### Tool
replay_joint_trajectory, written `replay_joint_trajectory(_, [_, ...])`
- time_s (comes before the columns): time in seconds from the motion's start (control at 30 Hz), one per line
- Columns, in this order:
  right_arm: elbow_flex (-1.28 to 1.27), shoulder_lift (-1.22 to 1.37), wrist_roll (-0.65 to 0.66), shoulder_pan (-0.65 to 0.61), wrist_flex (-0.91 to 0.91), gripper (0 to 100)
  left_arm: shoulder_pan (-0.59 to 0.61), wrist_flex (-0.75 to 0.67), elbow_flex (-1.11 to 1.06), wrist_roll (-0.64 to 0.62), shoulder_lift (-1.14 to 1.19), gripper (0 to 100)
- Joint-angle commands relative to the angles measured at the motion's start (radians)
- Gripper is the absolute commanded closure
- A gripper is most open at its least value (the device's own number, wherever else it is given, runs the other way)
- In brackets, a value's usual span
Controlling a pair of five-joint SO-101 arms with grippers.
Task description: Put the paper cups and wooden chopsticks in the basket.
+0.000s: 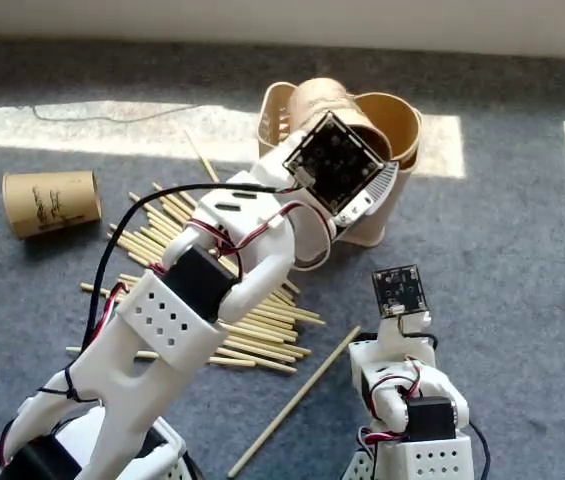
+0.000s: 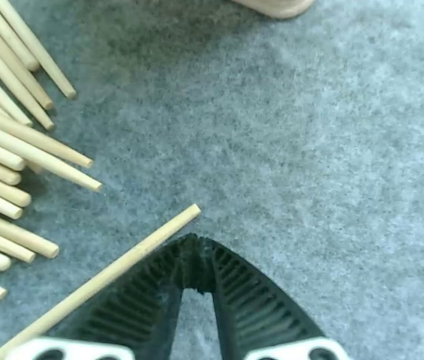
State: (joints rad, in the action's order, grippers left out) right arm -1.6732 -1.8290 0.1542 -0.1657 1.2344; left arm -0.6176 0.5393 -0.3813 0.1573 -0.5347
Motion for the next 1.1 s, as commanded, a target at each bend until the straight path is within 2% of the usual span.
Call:
replay_joint_trajectory(0.0, [-0.097,-0.005,0.0,0.01,0.01,99.3,-0.004,-0.041,-0.008,0.0,-0.002,83])
replay_joint_trajectory(0.37, [-0.097,-0.005,0.0,0.01,0.01,99.3,0.133,-0.06,-0.015,-0.008,-0.004,83])
replay_joint_trajectory(0.77, [-0.097,-0.005,0.0,0.01,0.01,99.3,0.163,-0.055,-0.007,-0.008,-0.015,83])
replay_joint_trajectory(0.93, [-0.097,-0.005,0.0,0.01,0.01,99.3,0.225,-0.054,-0.015,-0.009,-0.007,83])
replay_joint_trajectory(1.07, [-0.097,-0.005,0.0,0.01,0.01,99.3,0.249,0.038,-0.008,0.0,-0.004,83])
